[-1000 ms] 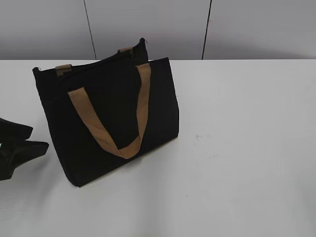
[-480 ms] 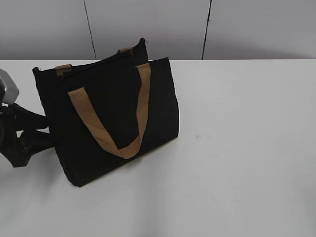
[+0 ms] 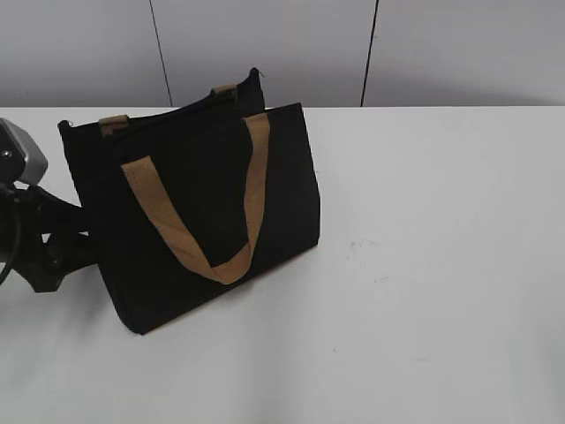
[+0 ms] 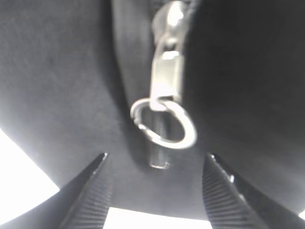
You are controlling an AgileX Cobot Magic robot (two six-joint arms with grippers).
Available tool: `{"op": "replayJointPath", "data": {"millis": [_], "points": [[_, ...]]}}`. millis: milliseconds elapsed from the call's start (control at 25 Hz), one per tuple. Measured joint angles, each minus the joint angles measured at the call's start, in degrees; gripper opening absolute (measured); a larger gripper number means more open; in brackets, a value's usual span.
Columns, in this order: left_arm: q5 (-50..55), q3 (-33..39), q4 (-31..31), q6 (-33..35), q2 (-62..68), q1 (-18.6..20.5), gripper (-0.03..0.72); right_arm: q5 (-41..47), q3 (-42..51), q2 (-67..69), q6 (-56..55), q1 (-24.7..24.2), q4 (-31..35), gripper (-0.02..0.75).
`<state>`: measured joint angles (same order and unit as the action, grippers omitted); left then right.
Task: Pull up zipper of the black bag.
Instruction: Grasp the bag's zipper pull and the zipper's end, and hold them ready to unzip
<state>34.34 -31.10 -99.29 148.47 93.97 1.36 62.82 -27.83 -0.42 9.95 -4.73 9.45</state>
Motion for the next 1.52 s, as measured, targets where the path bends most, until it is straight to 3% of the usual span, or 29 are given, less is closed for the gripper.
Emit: {"op": "replayJointPath", "data": {"millis": [560, 840, 1120, 1520], "points": [[0.12, -1.18, 0.00, -0.37, 3.32, 0.00, 0.438, 0.00, 0.00, 0.00, 0.00, 0.00, 0.00, 0.421], [2.50, -1.18, 0.00, -0.37, 3.32, 0.00, 0.298, 0.00, 0.00, 0.00, 0.00, 0.00, 0.00, 0.421], [2.52, -1.18, 0.00, -0.37, 3.32, 0.00, 0.067, 0.00, 0.00, 0.00, 0.00, 0.00, 0.00, 0.421], [2.04, -1.22, 0.06, -1.20, 0.88, 0.00, 0.050, -0.05, 0.00, 0.23, 0.00, 0.00, 0.07, 0.421]]}}
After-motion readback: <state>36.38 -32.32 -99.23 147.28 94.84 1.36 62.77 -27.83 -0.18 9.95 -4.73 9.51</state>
